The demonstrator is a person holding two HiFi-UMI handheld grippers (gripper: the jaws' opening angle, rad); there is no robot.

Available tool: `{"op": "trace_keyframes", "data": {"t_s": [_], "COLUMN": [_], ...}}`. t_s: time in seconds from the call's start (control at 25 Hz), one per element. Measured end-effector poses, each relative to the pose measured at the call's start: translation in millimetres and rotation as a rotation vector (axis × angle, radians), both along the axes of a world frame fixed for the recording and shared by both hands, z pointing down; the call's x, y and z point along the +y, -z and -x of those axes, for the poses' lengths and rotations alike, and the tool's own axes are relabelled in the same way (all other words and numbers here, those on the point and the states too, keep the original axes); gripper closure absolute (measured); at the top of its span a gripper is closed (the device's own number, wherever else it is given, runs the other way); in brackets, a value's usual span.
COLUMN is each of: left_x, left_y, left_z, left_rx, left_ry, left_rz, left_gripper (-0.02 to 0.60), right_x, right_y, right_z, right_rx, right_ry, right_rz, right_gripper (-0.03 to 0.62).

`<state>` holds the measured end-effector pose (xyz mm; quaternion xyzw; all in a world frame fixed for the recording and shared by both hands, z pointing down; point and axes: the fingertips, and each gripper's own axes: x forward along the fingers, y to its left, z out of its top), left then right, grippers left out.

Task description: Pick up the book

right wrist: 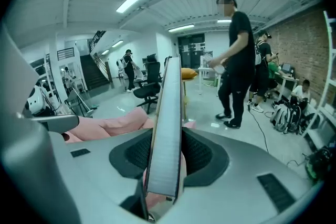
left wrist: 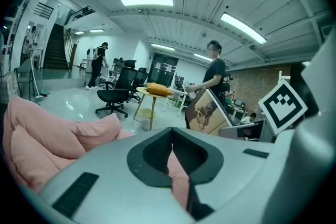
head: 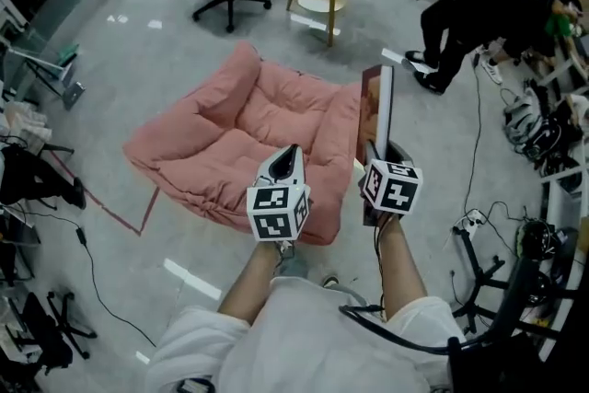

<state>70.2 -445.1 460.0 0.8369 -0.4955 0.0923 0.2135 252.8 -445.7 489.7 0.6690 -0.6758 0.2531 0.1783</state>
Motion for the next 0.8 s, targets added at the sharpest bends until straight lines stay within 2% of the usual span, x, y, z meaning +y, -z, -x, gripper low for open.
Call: {"op": "trace_keyframes", "data": {"t_s": [0.4, 0.56, 0.8], "left_x": [98, 150, 216], "left_y": [22, 22, 8], "left_z": [-95, -119, -142], "left_rx": [-0.052, -0.079, -0.088], "left_ry": [-0.075, -0.09, -0.095], "left_rz": [-0.053, -0.059, -0.013], "left_gripper": [0.572, 0.572, 0.572], "right_x": [116, 172, 244], "right_y": [6, 2, -8], "right_z": [-70, -90, -110], "right_rx": [-0.044, -0.062, -0.087], "right_ry": [-0.03, -0.04, -0.045], "right_rz": [-0.022, -0.018, -0.005], "right_gripper": [0.431, 0.43, 0.431]}}
